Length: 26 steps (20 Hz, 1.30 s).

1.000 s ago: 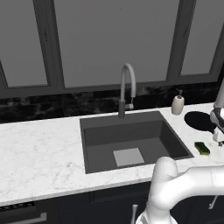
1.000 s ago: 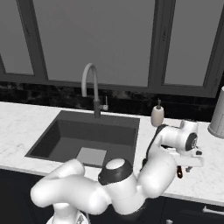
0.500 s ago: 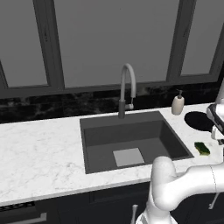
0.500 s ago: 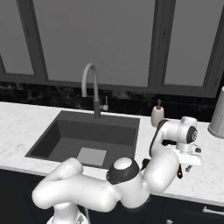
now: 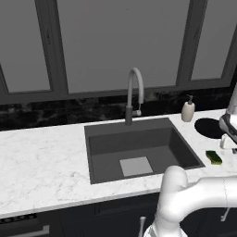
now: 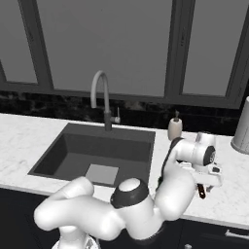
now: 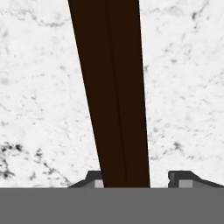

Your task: Pick the pan and sponge and place them into the sink. Then turn on the water.

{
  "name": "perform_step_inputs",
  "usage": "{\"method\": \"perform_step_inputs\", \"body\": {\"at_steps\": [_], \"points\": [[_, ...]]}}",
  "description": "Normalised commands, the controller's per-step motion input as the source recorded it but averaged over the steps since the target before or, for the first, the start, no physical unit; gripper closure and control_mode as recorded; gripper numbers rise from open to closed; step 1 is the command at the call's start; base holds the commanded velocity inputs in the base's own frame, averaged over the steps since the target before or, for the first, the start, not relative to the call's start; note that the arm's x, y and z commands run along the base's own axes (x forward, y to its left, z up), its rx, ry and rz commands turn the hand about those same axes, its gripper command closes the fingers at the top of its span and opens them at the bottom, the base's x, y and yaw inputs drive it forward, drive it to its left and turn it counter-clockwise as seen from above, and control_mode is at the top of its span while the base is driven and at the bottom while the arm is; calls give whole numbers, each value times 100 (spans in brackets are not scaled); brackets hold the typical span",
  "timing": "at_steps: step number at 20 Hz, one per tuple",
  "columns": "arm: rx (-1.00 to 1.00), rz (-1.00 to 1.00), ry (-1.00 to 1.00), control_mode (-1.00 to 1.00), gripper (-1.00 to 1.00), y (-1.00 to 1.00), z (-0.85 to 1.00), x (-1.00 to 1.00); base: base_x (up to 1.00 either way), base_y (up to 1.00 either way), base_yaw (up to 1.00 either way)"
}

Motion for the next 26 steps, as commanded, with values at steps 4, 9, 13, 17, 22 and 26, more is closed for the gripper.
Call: {"method": "perform_step_inputs", "body": {"at_steps": [4, 9, 13, 17, 22, 26], "points": [[0, -18, 0, -100, 100, 76, -100, -30, 0, 0, 0], [2, -13, 0, -100, 100, 67, -84, -25, 0, 0, 0], [4, -8, 0, -100, 100, 28, -22, 0, 0, 0, 0], [7, -3, 6, -100, 100, 3, 50, -18, 0, 0, 0], [5, 0, 4, -100, 100, 4, 94, -37, 0, 0, 0], [3, -2, -3, -100, 100, 7, 100, -47, 0, 0, 0]]}}
